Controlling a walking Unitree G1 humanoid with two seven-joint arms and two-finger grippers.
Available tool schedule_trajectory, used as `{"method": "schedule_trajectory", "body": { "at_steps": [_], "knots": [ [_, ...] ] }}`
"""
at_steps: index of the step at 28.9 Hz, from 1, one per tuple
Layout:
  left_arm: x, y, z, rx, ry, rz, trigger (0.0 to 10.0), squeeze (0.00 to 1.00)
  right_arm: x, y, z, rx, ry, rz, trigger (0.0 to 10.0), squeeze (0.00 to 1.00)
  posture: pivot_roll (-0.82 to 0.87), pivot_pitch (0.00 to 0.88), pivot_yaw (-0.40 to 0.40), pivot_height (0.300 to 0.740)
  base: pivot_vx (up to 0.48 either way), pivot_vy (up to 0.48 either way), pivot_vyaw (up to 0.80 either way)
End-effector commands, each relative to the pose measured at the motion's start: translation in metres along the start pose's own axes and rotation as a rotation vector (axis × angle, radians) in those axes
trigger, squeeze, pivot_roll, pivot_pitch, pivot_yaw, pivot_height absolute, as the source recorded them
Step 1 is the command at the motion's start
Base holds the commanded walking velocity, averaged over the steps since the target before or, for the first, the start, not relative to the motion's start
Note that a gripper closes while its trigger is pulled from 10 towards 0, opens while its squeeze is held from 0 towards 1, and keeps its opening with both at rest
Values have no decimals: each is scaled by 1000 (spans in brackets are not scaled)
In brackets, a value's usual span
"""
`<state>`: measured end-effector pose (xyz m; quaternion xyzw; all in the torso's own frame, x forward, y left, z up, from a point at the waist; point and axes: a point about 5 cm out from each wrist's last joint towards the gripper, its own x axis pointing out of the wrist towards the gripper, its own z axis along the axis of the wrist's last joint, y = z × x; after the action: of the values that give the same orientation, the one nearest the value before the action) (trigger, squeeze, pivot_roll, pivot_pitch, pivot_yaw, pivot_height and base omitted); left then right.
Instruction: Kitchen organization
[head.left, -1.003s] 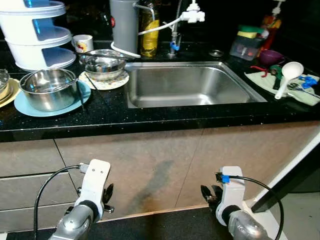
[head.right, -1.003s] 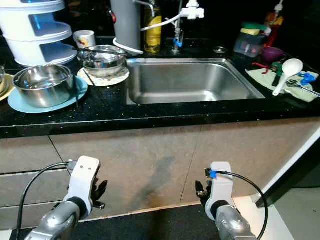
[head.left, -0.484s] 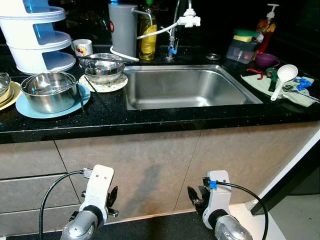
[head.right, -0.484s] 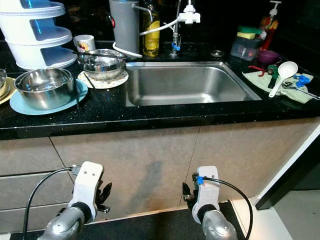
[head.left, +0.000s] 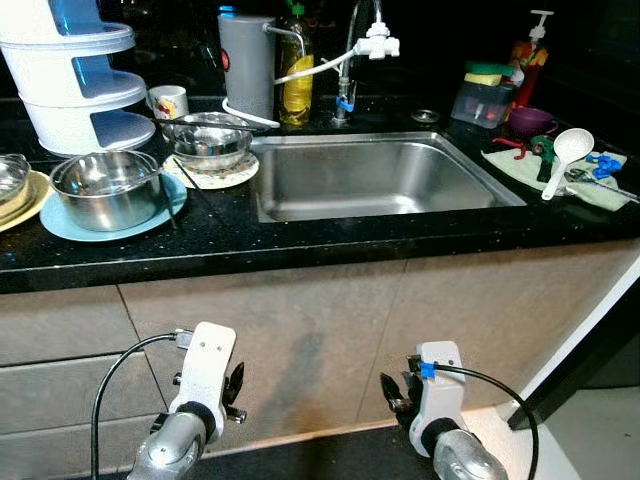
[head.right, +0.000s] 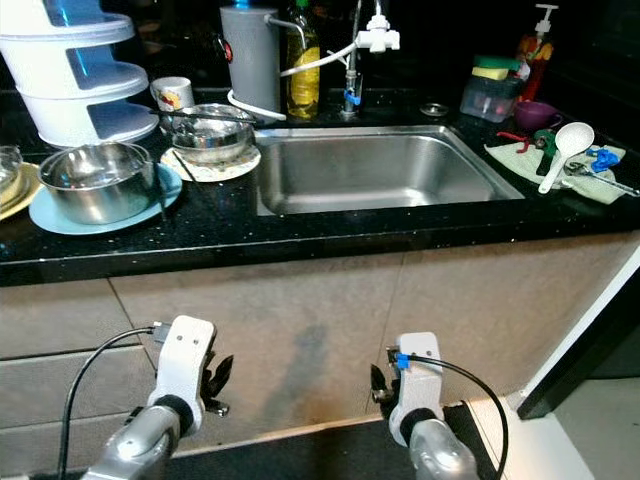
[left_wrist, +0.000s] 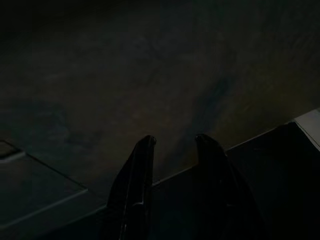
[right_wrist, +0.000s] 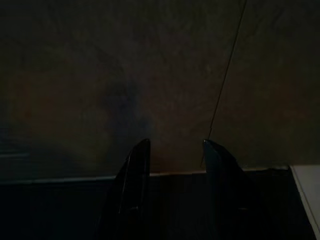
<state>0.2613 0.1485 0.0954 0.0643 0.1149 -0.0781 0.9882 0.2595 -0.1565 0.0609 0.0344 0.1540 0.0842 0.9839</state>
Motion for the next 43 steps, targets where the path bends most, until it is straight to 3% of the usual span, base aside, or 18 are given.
{"method": "schedule_trajectory", "body": {
  "at_steps": [1,31,43],
  "knots": [
    [-1,4,-9,13,39,11,10000,0,0,3,-3,8,1,5,10000,0,-44,81,-54,740,0,405,0],
    [-2,9,-6,36,30,13,10000,0,2,3,-6,10,3,4,10000,0,-35,92,-51,740,0,401,0],
    [-2,10,-5,57,39,12,10000,0,2,3,-8,9,6,1,10000,0,-31,95,-48,740,0,-350,0]
  ]
}}
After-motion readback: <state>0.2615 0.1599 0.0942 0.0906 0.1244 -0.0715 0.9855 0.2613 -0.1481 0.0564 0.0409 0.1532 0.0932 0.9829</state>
